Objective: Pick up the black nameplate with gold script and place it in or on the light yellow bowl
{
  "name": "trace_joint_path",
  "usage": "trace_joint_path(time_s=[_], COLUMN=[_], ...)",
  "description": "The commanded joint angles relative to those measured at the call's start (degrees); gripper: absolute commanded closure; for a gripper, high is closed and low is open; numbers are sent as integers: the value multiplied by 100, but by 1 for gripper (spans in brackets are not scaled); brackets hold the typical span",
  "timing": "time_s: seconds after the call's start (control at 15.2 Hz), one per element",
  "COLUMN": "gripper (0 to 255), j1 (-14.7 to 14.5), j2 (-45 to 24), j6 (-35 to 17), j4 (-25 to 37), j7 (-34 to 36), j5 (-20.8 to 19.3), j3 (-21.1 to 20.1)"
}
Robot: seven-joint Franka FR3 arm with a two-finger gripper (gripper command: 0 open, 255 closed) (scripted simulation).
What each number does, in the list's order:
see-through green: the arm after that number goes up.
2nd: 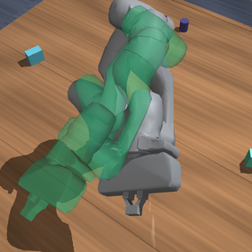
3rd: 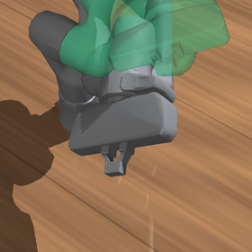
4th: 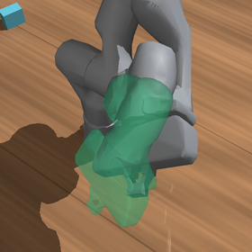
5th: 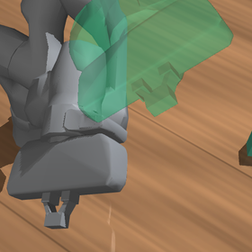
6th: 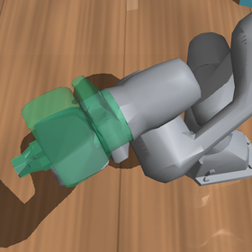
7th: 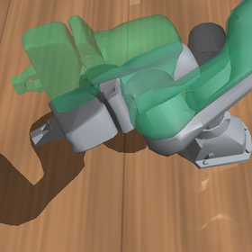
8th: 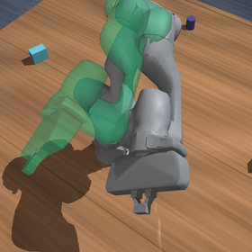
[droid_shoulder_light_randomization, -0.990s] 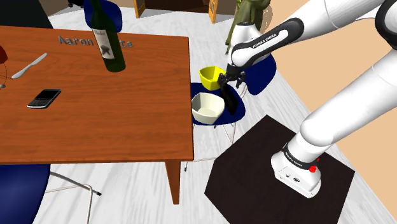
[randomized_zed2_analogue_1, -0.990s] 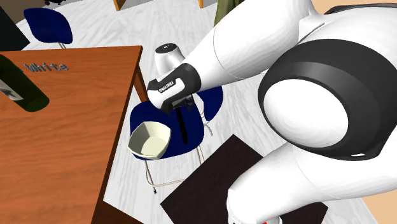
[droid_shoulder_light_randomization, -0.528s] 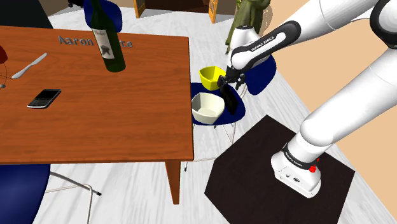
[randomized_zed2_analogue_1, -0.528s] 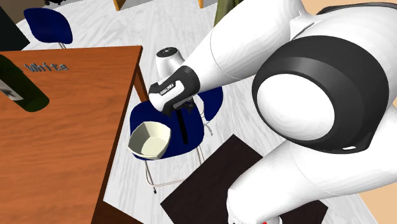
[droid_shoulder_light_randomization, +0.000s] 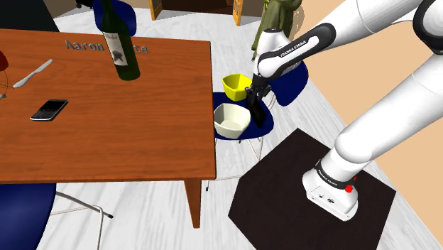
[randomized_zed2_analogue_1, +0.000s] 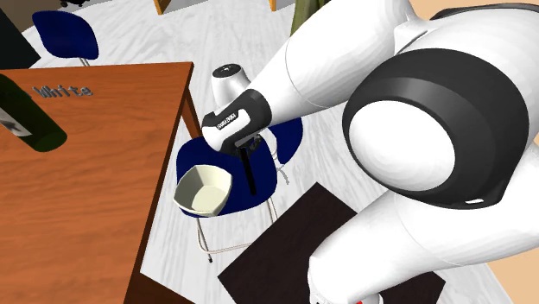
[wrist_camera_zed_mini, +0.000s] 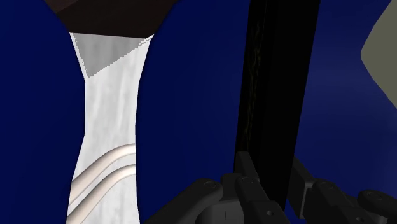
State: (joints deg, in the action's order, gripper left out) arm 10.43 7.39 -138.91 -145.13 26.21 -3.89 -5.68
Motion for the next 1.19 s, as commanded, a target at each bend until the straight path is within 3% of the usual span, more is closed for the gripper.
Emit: trace_joint_path(time_s=[0.0,0.2,1.12], gripper=[255,255,255], j1=[1,1,-35], j2=[-8,-7,713], j6=[-2,-3,1191], j4=[-3,-4,476], j7=[0,0,-154], j5=[0,0,147], j3=[1,1,31])
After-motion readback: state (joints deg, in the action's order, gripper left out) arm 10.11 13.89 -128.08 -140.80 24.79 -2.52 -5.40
